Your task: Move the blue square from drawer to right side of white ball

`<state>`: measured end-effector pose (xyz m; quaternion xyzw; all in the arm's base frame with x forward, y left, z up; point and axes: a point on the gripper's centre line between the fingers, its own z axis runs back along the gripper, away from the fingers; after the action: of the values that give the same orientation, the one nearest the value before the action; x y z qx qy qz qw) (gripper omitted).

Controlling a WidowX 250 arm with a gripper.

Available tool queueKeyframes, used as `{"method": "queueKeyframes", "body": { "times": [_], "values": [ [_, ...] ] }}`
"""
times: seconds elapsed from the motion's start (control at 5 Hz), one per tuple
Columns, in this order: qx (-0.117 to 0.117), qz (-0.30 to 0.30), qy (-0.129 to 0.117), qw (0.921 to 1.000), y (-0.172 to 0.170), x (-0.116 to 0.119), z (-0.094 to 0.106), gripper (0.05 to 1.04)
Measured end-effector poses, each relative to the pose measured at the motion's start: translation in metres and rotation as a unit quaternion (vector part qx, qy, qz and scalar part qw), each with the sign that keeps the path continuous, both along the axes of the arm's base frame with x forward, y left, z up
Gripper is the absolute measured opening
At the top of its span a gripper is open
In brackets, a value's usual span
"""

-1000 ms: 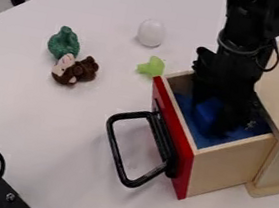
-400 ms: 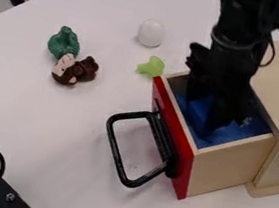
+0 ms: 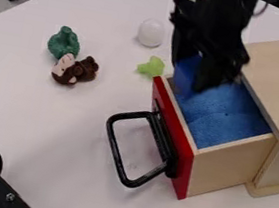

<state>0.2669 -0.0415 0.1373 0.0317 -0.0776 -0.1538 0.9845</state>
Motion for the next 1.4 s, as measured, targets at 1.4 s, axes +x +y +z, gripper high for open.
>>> {"method": "queueKeyframes", "body": {
  "times": [1.4],
  "values": [
    [-0.066,0.123,0.022,0.9900,0.100,0.144,-0.072,0.575]
  ]
}}
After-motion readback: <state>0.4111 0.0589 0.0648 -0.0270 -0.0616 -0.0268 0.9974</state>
